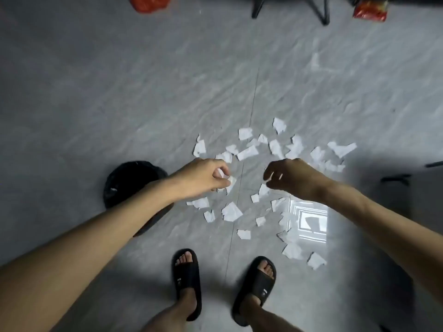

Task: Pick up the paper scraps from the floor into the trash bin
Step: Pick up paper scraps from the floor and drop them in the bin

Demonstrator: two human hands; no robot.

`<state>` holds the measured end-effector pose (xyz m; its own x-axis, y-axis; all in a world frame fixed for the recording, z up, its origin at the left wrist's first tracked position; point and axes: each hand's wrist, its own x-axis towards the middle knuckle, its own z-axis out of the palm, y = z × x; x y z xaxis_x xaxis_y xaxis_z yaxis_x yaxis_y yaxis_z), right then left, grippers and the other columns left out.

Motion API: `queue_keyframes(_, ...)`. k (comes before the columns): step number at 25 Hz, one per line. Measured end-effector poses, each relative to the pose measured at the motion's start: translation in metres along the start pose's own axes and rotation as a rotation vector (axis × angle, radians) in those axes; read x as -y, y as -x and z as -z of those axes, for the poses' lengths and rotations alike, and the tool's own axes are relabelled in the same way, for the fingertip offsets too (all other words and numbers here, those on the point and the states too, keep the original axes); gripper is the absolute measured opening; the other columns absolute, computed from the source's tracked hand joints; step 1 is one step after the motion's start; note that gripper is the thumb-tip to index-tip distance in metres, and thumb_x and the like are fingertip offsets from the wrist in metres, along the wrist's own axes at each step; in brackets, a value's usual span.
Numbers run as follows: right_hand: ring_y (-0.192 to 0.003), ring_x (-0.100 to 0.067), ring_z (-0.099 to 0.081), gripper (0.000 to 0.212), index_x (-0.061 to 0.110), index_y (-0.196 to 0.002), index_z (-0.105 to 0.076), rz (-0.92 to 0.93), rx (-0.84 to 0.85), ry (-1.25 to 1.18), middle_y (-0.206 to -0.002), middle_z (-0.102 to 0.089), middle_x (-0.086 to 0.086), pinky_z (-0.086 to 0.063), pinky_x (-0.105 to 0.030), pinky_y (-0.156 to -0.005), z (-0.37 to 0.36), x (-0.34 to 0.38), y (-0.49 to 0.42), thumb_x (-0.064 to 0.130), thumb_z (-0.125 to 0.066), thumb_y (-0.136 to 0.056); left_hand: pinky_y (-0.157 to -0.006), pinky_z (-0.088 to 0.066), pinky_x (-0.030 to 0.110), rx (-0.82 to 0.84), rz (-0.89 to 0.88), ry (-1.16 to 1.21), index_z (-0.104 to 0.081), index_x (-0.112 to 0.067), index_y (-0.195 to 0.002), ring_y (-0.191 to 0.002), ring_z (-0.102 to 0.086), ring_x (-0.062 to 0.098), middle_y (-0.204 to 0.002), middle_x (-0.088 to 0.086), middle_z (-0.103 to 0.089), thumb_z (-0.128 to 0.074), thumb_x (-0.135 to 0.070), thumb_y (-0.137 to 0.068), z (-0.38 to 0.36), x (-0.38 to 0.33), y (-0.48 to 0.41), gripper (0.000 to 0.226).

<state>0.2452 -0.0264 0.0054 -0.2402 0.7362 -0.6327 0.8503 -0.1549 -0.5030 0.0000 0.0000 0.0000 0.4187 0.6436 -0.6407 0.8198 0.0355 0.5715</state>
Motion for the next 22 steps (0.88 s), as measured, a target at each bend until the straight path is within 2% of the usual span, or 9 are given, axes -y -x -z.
queue_keyframes(3, -0.078, -0.014, -0.057, 0.017, 0.017, -0.104, -0.069, 0.017, 0.021, 0.064, -0.088, -0.068, 0.001, -0.048, -0.028, -0.077, -0.098, -0.064, -0.089, 0.019, -0.065, -0.088, -0.076, -0.046, 0.019, 0.058, 0.019, -0.056, -0.064, -0.021, -0.106, -0.084, -0.063, 0.010, -0.090, -0.009, -0.068, -0.068, -0.034, -0.083, -0.067, 0.102, -0.069, 0.027)
queue_keyframes(7, -0.078, -0.011, -0.056, 0.021, 0.021, -0.108, -0.068, 0.108, 0.036, 0.179, -0.096, -0.070, 0.003, -0.049, -0.028, -0.078, -0.212, -0.135, -0.199, 0.025, -0.067, -0.087, -0.079, -0.049, 0.028, 0.091, 0.021, -0.154, -0.063, -0.025, -0.106, -0.085, -0.063, 0.013, -0.091, -0.009, -0.068, -0.070, -0.031, -0.081, -0.135, 0.221, -0.161, 0.027)
queue_keyframes(10, -0.100, -0.017, -0.061, 0.037, 0.028, -0.120, -0.062, 0.237, 0.004, 0.362, -0.116, -0.063, 0.001, -0.050, -0.031, -0.082, -0.281, -0.170, -0.265, 0.034, -0.069, -0.084, -0.071, -0.052, 0.026, 0.101, -0.021, -0.245, -0.062, -0.024, -0.103, -0.077, -0.062, 0.009, -0.085, -0.015, -0.065, -0.070, -0.023, -0.078, -0.173, 0.277, -0.223, 0.027)
queue_keyframes(12, -0.116, -0.022, -0.053, 0.055, 0.028, -0.131, -0.053, 0.354, 0.012, 0.500, -0.129, -0.054, -0.001, -0.046, -0.033, -0.088, -0.323, -0.183, -0.291, 0.040, -0.071, -0.080, -0.058, -0.045, 0.015, 0.131, -0.088, -0.310, -0.062, -0.022, -0.103, -0.066, -0.056, 0.003, -0.085, -0.012, -0.065, -0.074, -0.017, -0.074, -0.192, 0.303, -0.249, 0.031)
queue_keyframes(14, -0.120, -0.026, -0.048, 0.065, 0.024, -0.136, -0.049, 0.431, 0.013, 0.625, -0.137, -0.048, -0.006, -0.044, -0.035, -0.093, -0.362, -0.194, -0.307, 0.039, -0.072, -0.077, -0.058, -0.043, 0.014, 0.168, -0.153, -0.393, -0.061, -0.023, -0.102, -0.068, -0.054, 0.003, -0.084, -0.012, -0.061, -0.078, -0.020, -0.072, -0.213, 0.326, -0.265, 0.035)
queue_keyframes(15, -0.118, -0.029, -0.050, 0.063, 0.020, -0.133, -0.052, 0.470, -0.026, 0.661, -0.137, -0.048, -0.010, -0.046, -0.037, -0.092, -0.375, -0.198, -0.311, 0.035, -0.073, -0.076, -0.064, -0.046, 0.018, 0.171, -0.192, -0.448, -0.059, -0.026, -0.103, -0.074, -0.056, 0.006, -0.085, -0.012, -0.058, -0.078, -0.024, -0.071, -0.221, 0.336, -0.268, 0.037)
queue_keyframes(18, -0.108, -0.035, -0.060, 0.033, 0.014, -0.112, -0.065, 0.530, -0.117, 0.606, -0.124, -0.060, -0.016, -0.052, -0.040, -0.085, -0.386, -0.196, -0.306, 0.023, -0.068, -0.080, -0.073, -0.046, 0.030, 0.100, -0.245, -0.525, -0.054, -0.028, -0.108, -0.090, -0.058, 0.016, -0.100, -0.008, -0.057, -0.078, -0.034, -0.070, -0.245, 0.347, -0.256, 0.046)
queue_keyframes(20, -0.111, -0.030, -0.061, 0.028, 0.019, -0.114, -0.064, 0.439, -0.105, 0.548, -0.123, -0.065, -0.008, -0.048, -0.035, -0.090, -0.379, -0.197, -0.296, 0.028, -0.059, -0.089, -0.076, -0.046, 0.030, 0.026, -0.268, -0.577, -0.053, -0.024, -0.112, -0.096, -0.058, 0.019, -0.108, -0.004, -0.057, -0.076, -0.034, -0.070, -0.267, 0.349, -0.245, 0.049)
queue_keyframes(22, -0.092, -0.029, -0.065, 0.017, 0.020, -0.101, -0.065, 0.328, -0.168, 0.368, -0.100, -0.071, -0.002, -0.048, -0.036, -0.076, -0.368, -0.208, -0.284, 0.029, -0.062, -0.087, -0.077, -0.050, 0.037, 0.001, -0.280, -0.633, -0.053, -0.019, -0.111, -0.096, -0.060, 0.022, -0.109, -0.002, -0.057, -0.072, -0.031, -0.073, -0.287, 0.354, -0.242, 0.044)
